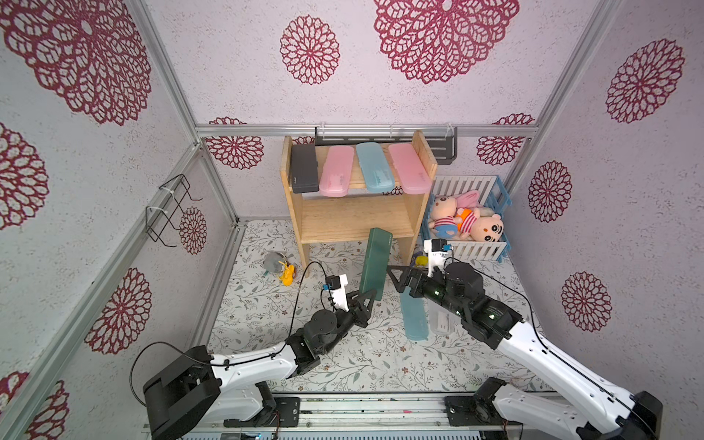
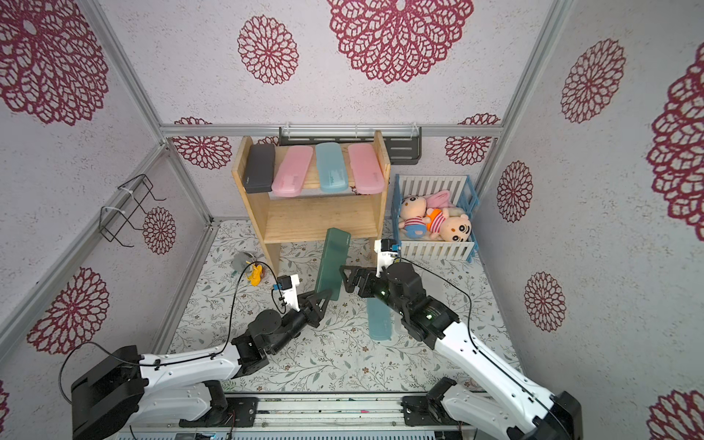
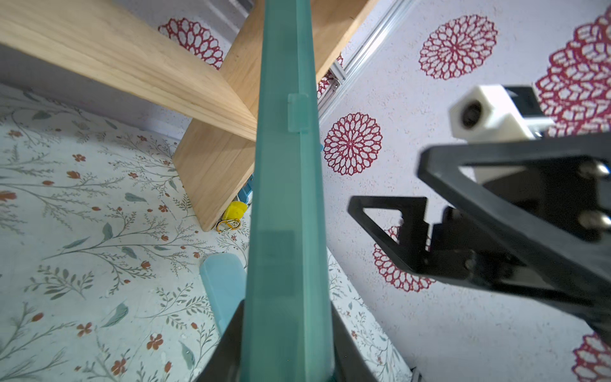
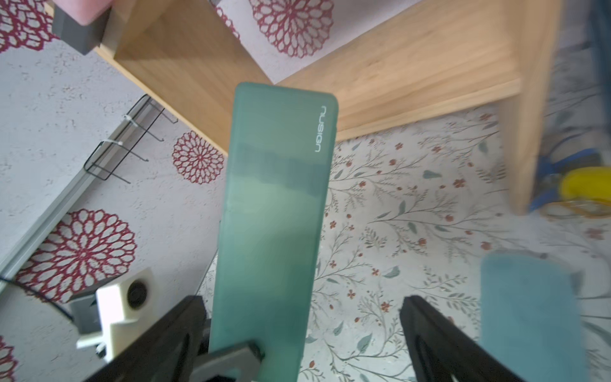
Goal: Remove the pencil cases from the shelf
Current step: Pick up the pencil case from the shelf, then place the pencil case at the center of the board.
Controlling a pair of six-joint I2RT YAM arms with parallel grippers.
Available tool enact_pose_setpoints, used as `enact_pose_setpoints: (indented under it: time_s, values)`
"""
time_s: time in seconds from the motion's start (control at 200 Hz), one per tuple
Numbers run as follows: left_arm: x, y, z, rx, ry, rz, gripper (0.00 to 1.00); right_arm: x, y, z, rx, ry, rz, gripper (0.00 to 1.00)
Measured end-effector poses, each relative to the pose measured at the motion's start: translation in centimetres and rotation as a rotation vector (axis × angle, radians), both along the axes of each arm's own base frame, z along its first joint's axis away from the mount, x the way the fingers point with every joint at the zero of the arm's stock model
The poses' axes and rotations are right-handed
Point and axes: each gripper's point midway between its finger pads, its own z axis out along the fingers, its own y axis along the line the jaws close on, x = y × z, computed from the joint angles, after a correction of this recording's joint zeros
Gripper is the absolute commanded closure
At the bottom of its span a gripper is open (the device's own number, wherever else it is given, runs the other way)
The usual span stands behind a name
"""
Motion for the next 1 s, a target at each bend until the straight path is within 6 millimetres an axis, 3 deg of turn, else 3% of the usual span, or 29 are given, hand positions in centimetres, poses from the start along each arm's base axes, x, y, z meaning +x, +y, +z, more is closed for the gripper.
enact_pose_setpoints:
  time_s: [0.165, 0.385, 0.59, 1.001]
  values:
    - [-1.0, 0.7, 0.8, 0.071, -0.061, 0.048, 1.00, 0.6, 3.5, -0.2, 0.021, 0.028, 0.064, 0.01]
    - [-1.7, 0.9, 0.8, 0.135, -0.095, 0.070, 1.00, -0.5, 7.0, 0.7, 0.044, 0.012, 0.137, 0.01]
    - [-2.1, 1.5, 1.1, 0.145, -0.114, 0.085, 1.00, -0.5, 7.8, 0.8, 0.039, 0.010, 0.139, 0.04]
    - [-2.7, 3.0, 0.7, 0.150, -0.118, 0.099, 1.00, -0.1, 7.6, 1.2, 0.047, 0.009, 0.098, 0.28]
